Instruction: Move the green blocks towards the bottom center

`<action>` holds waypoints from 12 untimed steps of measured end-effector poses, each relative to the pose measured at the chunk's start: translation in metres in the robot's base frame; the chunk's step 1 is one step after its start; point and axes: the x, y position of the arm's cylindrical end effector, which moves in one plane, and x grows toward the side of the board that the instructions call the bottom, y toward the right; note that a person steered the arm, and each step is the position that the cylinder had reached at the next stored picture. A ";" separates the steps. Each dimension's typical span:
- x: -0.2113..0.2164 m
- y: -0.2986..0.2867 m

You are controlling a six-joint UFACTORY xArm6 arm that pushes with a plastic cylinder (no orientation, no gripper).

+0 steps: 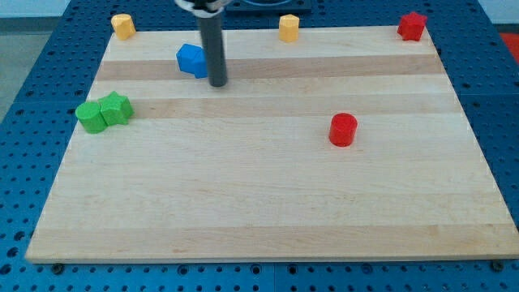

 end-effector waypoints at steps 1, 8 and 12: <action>-0.001 -0.041; 0.094 -0.192; 0.174 -0.044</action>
